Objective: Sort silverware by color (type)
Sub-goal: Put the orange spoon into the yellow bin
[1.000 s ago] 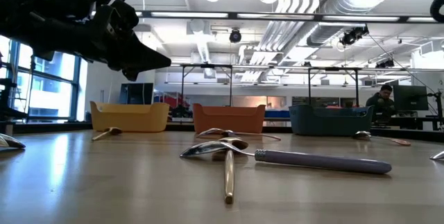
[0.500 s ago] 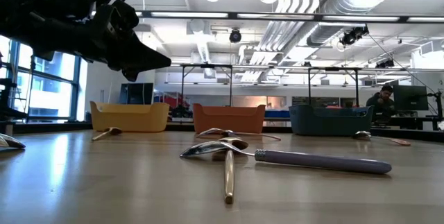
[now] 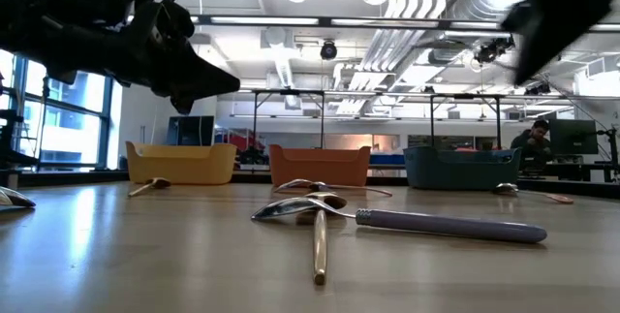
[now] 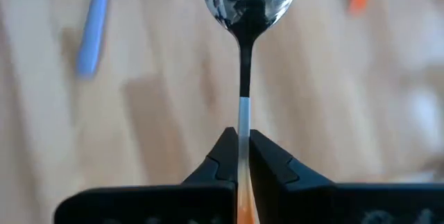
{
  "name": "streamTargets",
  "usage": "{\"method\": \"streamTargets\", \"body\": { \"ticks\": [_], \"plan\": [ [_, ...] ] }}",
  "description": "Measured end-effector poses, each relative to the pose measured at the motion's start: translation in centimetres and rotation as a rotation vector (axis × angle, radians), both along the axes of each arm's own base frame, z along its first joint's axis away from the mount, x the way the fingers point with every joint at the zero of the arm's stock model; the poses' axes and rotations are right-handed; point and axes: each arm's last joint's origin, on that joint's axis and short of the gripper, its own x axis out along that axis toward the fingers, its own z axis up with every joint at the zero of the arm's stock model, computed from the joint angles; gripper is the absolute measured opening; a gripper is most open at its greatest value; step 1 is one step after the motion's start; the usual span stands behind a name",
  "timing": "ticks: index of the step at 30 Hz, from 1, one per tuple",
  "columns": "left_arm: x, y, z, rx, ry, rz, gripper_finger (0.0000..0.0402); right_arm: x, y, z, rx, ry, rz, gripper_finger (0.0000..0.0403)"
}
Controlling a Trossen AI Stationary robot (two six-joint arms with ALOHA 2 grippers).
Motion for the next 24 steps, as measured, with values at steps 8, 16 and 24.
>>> {"method": "streamTargets", "body": {
  "ticks": [8, 16, 24],
  "plan": [
    [0.1, -0.2, 1.3, -0.006, -0.136, -0.007, 0.0068, 5.9, -7.4, -1.2, -0.172, -0.400, 0.194, 0.0003],
    [0.8, -0.1, 3.3, -0.001, -0.277, 0.023, 0.0106, 6.5, -13.1, -1.3, -0.294, -0.856, 0.308, 0.0003],
    [4.9, -0.1, 6.6, 0.163, -0.310, 0.025, 0.0157, 6.4, -15.3, -0.2, -0.327, -0.971, 0.408, 0.0003]
  ]
}}
